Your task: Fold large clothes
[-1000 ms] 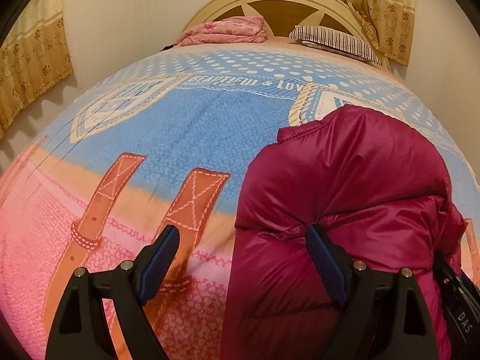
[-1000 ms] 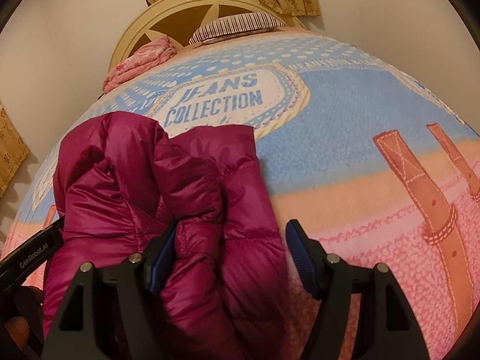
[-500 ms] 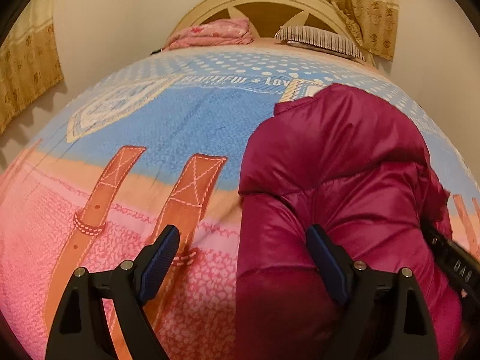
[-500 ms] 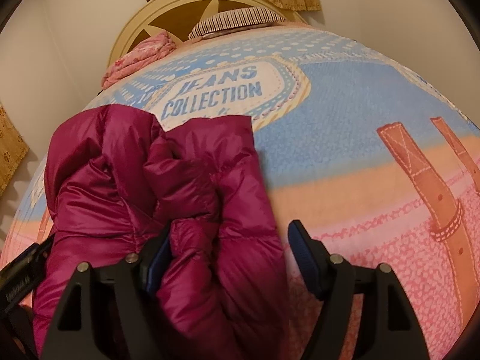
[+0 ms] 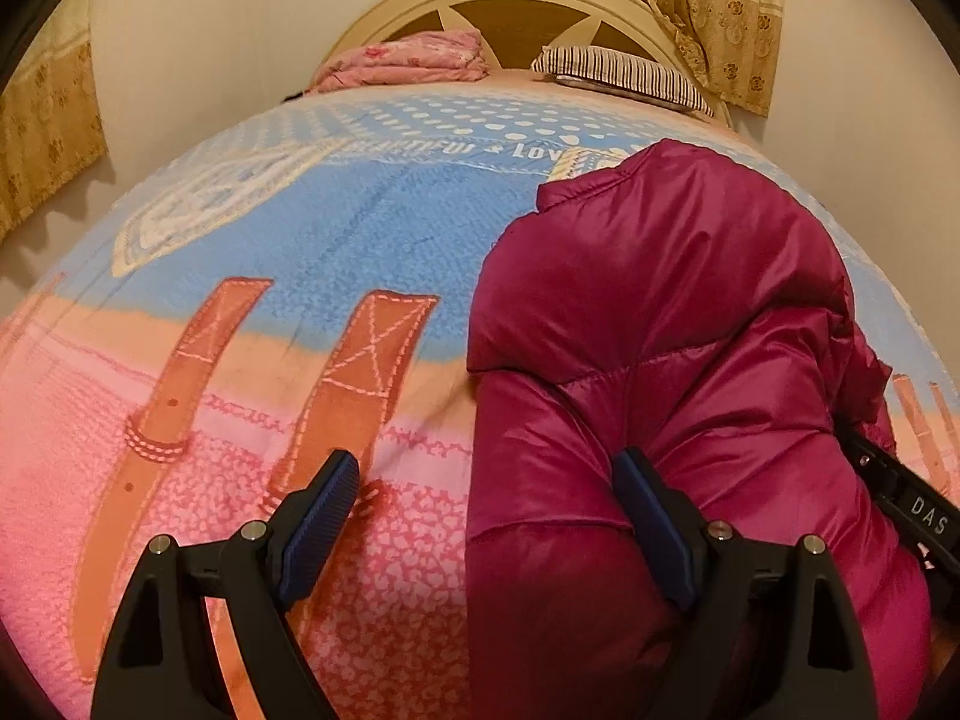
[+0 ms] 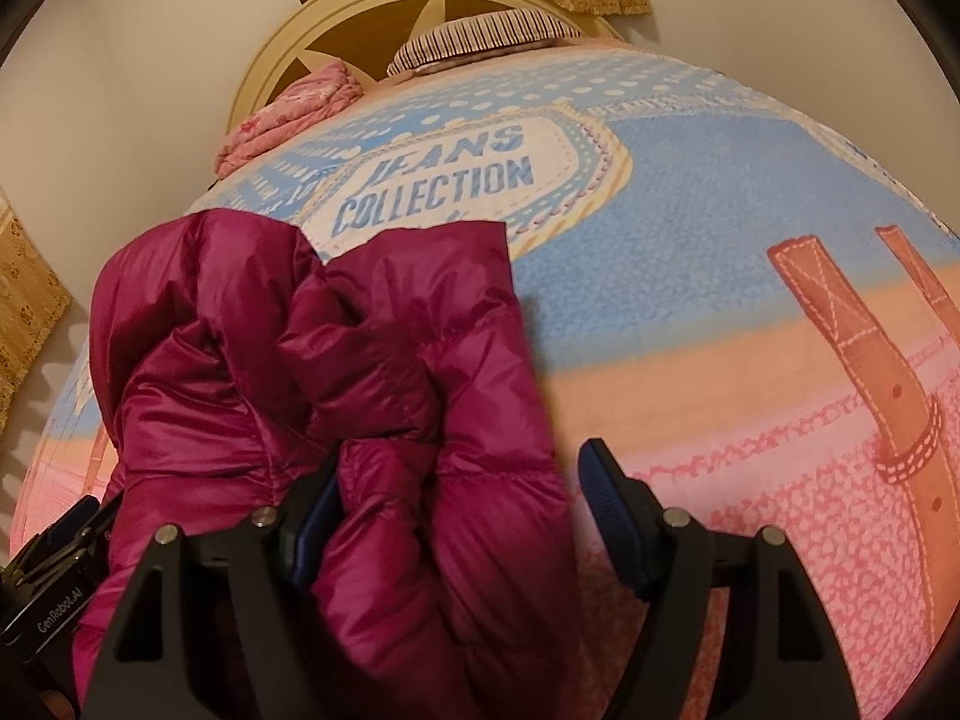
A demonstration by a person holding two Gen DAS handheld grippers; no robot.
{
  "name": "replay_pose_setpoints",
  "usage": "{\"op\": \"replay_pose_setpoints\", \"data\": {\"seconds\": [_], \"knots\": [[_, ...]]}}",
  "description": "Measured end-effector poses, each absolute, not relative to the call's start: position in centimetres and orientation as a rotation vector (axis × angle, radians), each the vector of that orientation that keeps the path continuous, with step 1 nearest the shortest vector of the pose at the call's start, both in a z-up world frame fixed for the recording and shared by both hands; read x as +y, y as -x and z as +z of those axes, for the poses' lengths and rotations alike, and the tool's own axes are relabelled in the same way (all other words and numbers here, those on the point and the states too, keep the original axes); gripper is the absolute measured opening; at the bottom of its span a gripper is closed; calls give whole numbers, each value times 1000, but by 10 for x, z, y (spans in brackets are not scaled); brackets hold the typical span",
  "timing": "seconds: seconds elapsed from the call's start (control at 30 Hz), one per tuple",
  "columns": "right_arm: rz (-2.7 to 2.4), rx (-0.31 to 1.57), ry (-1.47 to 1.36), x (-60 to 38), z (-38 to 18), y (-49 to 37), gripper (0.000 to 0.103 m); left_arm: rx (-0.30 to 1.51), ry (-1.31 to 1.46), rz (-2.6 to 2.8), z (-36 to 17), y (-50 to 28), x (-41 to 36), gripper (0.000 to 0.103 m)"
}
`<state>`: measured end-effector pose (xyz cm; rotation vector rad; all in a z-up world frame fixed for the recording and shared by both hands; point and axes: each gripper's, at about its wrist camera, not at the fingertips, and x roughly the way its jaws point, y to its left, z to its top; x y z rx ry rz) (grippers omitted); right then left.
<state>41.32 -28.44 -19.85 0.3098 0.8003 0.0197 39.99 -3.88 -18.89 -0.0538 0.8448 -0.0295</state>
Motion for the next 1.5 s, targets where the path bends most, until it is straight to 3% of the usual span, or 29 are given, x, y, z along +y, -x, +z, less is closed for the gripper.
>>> {"op": "replay_pose_setpoints", "data": {"seconds": [0.3, 0.57, 1.27, 1.5], "knots": [[61, 797, -311, -282, -198, -411, 63, 870, 99, -103, -193, -406, -38, 85], [41, 806, -275, -276, -197, -411, 62, 827, -53, -132, -185, -400, -66, 53], [53, 804, -224, -265, -195, -410, 46, 789, -154, -121, -183, -395, -82, 30], [82, 781, -220, -261, -192, -405, 33, 775, -171, -102, -176, -395, -82, 17]]}}
